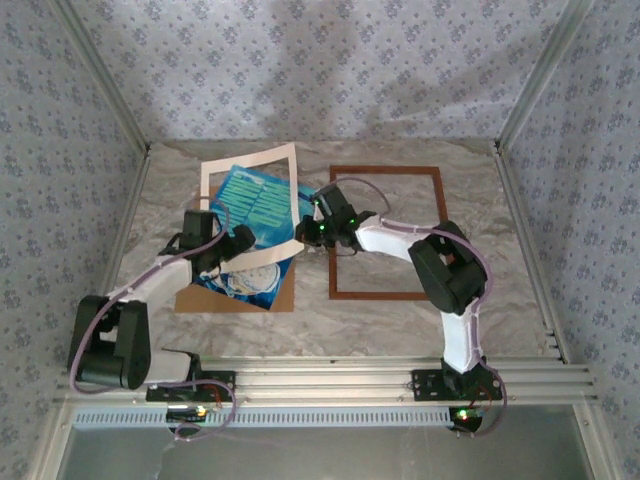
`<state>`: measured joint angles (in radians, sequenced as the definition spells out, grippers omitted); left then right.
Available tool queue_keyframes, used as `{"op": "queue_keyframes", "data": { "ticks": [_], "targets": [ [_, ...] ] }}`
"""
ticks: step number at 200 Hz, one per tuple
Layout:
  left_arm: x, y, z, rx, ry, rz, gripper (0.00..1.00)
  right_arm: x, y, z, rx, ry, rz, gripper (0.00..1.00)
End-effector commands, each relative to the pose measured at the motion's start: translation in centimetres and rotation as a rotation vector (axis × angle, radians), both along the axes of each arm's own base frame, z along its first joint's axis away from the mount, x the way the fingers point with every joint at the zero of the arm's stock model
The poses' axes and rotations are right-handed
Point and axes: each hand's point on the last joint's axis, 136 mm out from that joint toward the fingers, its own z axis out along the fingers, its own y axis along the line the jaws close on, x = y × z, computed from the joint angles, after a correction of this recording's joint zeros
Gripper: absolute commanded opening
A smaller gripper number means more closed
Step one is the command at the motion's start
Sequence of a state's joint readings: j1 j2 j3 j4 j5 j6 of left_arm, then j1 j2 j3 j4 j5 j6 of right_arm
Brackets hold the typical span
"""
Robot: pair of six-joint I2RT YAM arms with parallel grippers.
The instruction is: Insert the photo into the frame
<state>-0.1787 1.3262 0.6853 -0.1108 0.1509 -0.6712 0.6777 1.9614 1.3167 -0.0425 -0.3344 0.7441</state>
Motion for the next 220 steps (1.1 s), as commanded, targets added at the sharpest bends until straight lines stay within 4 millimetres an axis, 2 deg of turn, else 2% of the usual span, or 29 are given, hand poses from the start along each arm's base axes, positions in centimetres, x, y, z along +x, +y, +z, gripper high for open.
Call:
{"op": "queue_keyframes", "data": {
  "ticks": [1,27,83,114,146,190,220],
  "targets": [
    [0.7,-0.8,3.3,-0.018,-0.068,-0.027,0.99,-1.8,-1.7,3.6,-0.042,-0.006,0.129,0.0],
    [1.3,-1.1,4.2,-0.014,-0.097,-0.03,0.99,-2.6,-5.2,4.8,-0.046,0.047,0.147,0.0],
    [1.5,-2.3,1.7,0.002,-0.036,-0.056,0.99,-5.3,-13.2,7.6,-0.118,0.093,0.135,0.0],
    [2.2,-3.3,0.9,0.003,-0.017,-0.074,0.99,-5.5,-16.7,8.9,-0.14,0.062,0.081,0.0],
    [2.7,-4.3,0.7,0.005,-0.01,-0.1,0.99,-5.4,-20.4,9.4,-0.184,0.042,0.021,0.0],
    [2.8,-4.7,-0.2,0.008,0.012,-0.112,0.99,-4.9,-23.3,10.3,-0.161,0.012,-0.053,0.0],
    [2.7,-4.6,-1.1,0.022,0.032,-0.113,0.99,-4.6,-24.2,11.0,-0.149,-0.009,-0.082,0.0]
  ]
}}
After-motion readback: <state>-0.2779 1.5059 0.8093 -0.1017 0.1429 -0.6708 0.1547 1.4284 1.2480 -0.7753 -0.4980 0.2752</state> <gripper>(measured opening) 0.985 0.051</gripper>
